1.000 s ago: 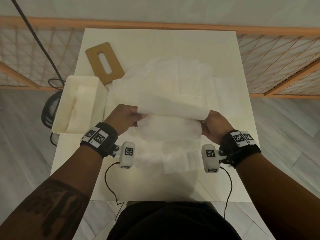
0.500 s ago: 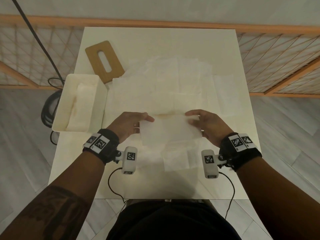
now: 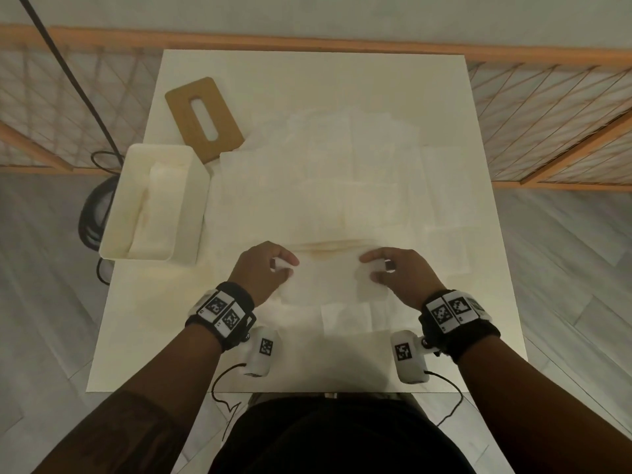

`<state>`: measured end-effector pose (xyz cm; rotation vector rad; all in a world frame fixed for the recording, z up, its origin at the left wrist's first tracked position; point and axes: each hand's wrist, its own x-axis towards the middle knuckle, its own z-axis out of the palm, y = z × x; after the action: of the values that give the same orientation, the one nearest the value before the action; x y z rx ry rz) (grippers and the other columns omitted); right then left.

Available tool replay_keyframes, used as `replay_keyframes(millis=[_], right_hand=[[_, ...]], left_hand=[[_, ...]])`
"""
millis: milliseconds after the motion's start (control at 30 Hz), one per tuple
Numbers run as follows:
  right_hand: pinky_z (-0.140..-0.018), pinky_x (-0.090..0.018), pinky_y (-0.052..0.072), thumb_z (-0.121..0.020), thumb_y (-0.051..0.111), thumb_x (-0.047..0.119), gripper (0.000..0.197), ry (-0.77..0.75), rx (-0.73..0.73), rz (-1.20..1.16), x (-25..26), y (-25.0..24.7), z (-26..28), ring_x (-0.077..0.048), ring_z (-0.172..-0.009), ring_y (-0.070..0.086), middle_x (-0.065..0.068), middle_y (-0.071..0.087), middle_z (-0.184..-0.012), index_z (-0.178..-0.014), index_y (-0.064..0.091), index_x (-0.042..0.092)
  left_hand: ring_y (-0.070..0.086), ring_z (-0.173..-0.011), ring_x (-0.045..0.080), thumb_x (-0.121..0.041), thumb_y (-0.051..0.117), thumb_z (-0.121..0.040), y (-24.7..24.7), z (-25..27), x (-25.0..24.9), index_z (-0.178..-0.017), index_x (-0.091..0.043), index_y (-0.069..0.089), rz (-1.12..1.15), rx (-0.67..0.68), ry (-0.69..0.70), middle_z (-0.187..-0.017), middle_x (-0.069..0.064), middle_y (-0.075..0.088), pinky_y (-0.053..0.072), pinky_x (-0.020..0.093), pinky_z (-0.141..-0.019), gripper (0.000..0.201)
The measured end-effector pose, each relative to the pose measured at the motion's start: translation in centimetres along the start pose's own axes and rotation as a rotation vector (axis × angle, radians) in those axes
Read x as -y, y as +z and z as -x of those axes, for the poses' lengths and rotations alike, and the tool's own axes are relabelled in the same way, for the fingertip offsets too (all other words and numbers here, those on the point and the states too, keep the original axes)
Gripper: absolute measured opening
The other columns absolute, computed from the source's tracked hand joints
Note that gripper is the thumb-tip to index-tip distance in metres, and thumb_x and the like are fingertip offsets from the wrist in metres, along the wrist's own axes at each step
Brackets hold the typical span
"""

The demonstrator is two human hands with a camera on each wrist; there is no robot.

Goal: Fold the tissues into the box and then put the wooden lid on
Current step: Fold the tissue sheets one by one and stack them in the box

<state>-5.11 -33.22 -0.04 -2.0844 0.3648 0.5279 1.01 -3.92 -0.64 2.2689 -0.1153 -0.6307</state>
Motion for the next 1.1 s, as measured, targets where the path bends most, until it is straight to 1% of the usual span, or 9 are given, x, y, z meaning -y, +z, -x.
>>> replay_keyframes(millis=[100, 167, 300, 433, 700, 767, 833, 933, 1100], right_hand=[[-0.063, -0.01, 0.051, -0.086, 0.075, 0.008, 0.035, -0.028, -0.037, 0.034, 0.3, 0.1, -0.9, -0.006, -0.1, 0.064, 0.01, 0.069, -0.114, -0.107, 0.074, 0.037], [-0.06, -0.009, 0.049, -0.085, 0.075, 0.007, 0.037, -0.035, -0.051, 0.052, 0.3, 0.4, -1.3, -0.009, -0.101, 0.063, 0.008, 0.065, -0.118, -0.111, 0.073, 0.033], [-0.074, -0.006, 0.039, -0.085, 0.075, 0.006, 0.038, -0.06, -0.091, 0.142, -0.1, 1.2, -1.7, -0.013, -0.099, 0.06, 0.007, 0.063, -0.12, -0.117, 0.072, 0.027], [-0.073, -0.001, 0.039, -0.085, 0.075, 0.003, 0.037, -0.085, -0.166, 0.123, -0.2, 1.5, -1.8, -0.013, -0.093, 0.059, 0.007, 0.063, -0.115, -0.114, 0.072, 0.026], [-0.074, -0.002, 0.036, -0.085, 0.076, 0.006, 0.038, -0.068, -0.149, 0.148, -0.5, 1.8, -2.6, -0.013, -0.091, 0.059, 0.004, 0.062, -0.116, -0.117, 0.07, 0.026], [-0.077, -0.006, 0.036, -0.085, 0.077, 0.008, 0.037, -0.07, -0.143, 0.185, -0.3, 1.6, -2.7, -0.012, -0.091, 0.057, 0.002, 0.06, -0.117, -0.117, 0.07, 0.025], [-0.087, -0.015, 0.041, -0.086, 0.078, 0.014, 0.032, -0.076, -0.161, 0.21, 0.3, 1.1, -2.9, -0.014, -0.099, 0.056, 0.001, 0.056, -0.121, -0.115, 0.071, 0.024], [-0.095, -0.024, 0.043, -0.088, 0.075, 0.021, 0.025, -0.126, -0.242, 0.233, 1.9, 0.1, -4.3, -0.018, -0.109, 0.058, -0.001, 0.055, -0.124, -0.112, 0.071, 0.023], [-0.09, -0.021, 0.041, -0.092, 0.07, 0.021, 0.028, -0.128, -0.273, 0.284, 5.2, -1.6, -9.2, -0.022, -0.111, 0.062, -0.006, 0.055, -0.133, -0.12, 0.067, 0.017]], left_hand=[[0.06, -0.093, 0.006, -0.016, 0.075, -0.086, 0.0, -0.6, 0.0, -0.09, -0.034, 0.071, -0.041, -0.034, 0.018, -0.104, -0.014, 0.065, 0.042, 0.013, -0.076, 0.019], [0.06, -0.092, 0.008, -0.014, 0.075, -0.086, 0.1, -1.0, 0.2, -0.092, -0.032, 0.071, -0.063, -0.033, 0.029, -0.106, -0.011, 0.064, 0.045, 0.017, -0.079, 0.019], [0.061, -0.089, 0.013, -0.009, 0.075, -0.085, 0.5, -1.5, 0.4, -0.096, -0.027, 0.071, -0.093, -0.034, 0.068, -0.105, -0.008, 0.062, 0.053, 0.03, -0.086, 0.02], [0.061, -0.089, 0.01, -0.008, 0.072, -0.087, 0.7, -1.8, 0.5, -0.098, -0.025, 0.072, -0.07, -0.076, 0.084, -0.104, -0.012, 0.06, 0.053, 0.025, -0.084, 0.021], [0.059, -0.09, 0.014, -0.004, 0.071, -0.086, 0.6, -2.2, 0.1, -0.101, -0.022, 0.068, -0.153, -0.043, 0.058, -0.114, -0.008, 0.052, 0.048, 0.02, -0.076, 0.023], [0.048, -0.103, 0.016, -0.001, 0.072, -0.081, 0.8, -2.2, -0.3, -0.108, -0.021, 0.066, -0.295, -0.07, 0.126, -0.126, -0.006, 0.043, 0.042, 0.021, -0.085, 0.033], [0.042, -0.111, 0.02, 0.004, 0.069, -0.072, 1.1, -2.1, -0.9, -0.115, -0.023, 0.064, -0.463, -0.078, 0.29, -0.134, -0.003, 0.041, 0.043, 0.027, -0.09, 0.051], [0.048, -0.117, 0.026, -0.007, 0.066, -0.074, 1.7, -2.1, -1.7, -0.126, -0.025, 0.061, -0.604, 0.027, 0.422, -0.136, -0.003, 0.048, 0.044, 0.038, -0.093, 0.055], [0.044, -0.129, 0.024, -0.037, 0.062, -0.091, 2.5, -2.5, -2.6, -0.138, -0.029, 0.05, -0.697, 0.134, 0.336, -0.142, -0.005, 0.045, 0.036, 0.041, -0.104, 0.049]])
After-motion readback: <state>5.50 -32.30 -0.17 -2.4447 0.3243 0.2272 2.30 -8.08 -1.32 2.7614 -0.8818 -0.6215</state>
